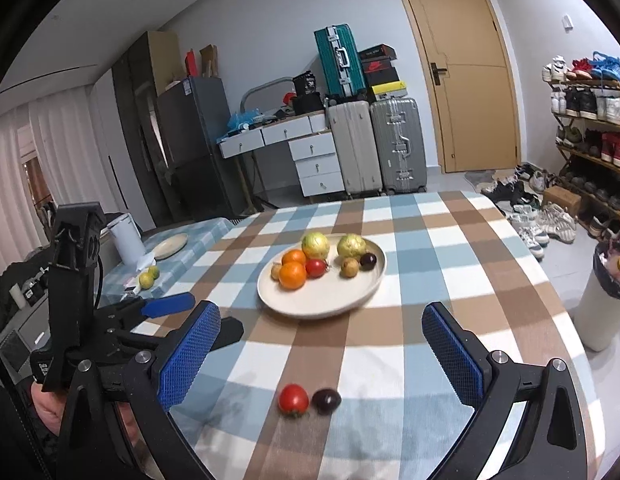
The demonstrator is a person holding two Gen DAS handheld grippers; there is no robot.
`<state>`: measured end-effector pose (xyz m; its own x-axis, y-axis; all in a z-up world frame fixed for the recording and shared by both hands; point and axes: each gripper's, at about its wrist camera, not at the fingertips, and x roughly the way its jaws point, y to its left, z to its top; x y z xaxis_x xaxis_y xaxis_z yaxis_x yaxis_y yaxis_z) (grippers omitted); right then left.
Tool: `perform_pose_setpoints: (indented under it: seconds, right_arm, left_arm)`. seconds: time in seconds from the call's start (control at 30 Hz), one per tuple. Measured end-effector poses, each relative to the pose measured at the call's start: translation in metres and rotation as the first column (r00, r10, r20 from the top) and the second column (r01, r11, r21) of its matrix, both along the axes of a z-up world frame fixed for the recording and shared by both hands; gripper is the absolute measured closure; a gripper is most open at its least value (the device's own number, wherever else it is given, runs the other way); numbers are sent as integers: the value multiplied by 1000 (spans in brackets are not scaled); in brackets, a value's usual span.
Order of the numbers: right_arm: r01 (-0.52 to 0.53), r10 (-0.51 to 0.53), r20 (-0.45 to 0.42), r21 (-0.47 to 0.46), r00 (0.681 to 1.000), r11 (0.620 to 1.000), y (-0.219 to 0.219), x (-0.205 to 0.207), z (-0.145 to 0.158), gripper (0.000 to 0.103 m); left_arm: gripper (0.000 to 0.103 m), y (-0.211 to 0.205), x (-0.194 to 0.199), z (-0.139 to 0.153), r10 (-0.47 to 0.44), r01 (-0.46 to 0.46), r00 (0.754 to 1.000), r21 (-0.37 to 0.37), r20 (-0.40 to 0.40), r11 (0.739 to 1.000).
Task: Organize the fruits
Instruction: 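Close the left gripper on the red tomato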
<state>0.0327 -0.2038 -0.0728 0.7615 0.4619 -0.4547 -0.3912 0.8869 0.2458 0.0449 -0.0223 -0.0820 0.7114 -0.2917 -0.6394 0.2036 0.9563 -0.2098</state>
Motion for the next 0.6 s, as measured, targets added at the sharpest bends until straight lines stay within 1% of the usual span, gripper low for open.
perform_pose_setpoints:
  seconds: [0.2,0.27,0.37,0.5,0.6]
  right_arm:
    - [24,-25,-24,-14,999,1000,-8,-10,-14,0]
    - [26,-26,-51,2,998,1000,-13,-9,-22,0]
    - [37,-34,-90,34,995,999,-20,-5,-30,0]
    - [44,-39,-114,40,993,998,-23,-1,-38,0]
    - [39,-34,-125,40,992,998,-23,2,-44,0]
  left_arm:
    - [1,-13,2,-25,-52,53,997,4,-62,999]
    - [1,-19,6,-34,-73,75,992,15,-102,997]
    - [1,-26,10,-46,-98,103,986,27,-135,994]
    - [1,-35,14,-58,-117,128,980,59,-160,990]
    - [1,-37,17,-64,-116,129,978,66,-173,989]
